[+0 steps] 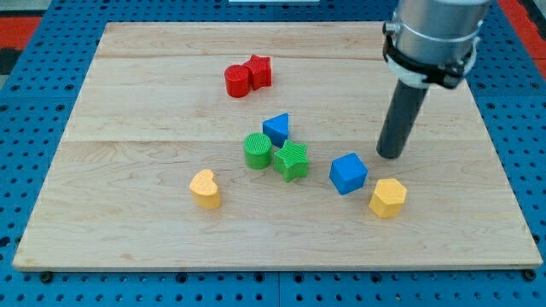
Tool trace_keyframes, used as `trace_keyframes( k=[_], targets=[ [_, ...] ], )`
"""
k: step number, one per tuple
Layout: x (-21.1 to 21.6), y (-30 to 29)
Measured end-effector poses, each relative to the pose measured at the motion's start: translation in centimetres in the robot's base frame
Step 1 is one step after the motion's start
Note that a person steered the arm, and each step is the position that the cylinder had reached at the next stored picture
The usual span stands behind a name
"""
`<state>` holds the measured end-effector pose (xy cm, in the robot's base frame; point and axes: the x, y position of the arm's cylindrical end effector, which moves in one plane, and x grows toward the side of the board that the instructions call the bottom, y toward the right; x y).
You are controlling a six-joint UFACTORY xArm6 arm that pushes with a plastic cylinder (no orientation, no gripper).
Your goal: Push the blue cube into the blue triangle
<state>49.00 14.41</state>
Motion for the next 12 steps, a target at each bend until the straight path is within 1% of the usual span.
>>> trace_keyframes(
  k=[1, 2, 3, 4, 5, 6, 7, 9, 10, 11, 12],
  targets=[
    [3.4, 0.0],
    [2.2, -3.5],
    [3.0, -7.4],
    [3.5, -8.3],
    [1.5, -10.0],
    [0.0, -10.1],
    [-0.6, -11.2],
    [-2.7, -16.9],
    [-2.7, -13.0],
    [-3.3, -15.0],
    [-5.5, -16.1]
  ],
)
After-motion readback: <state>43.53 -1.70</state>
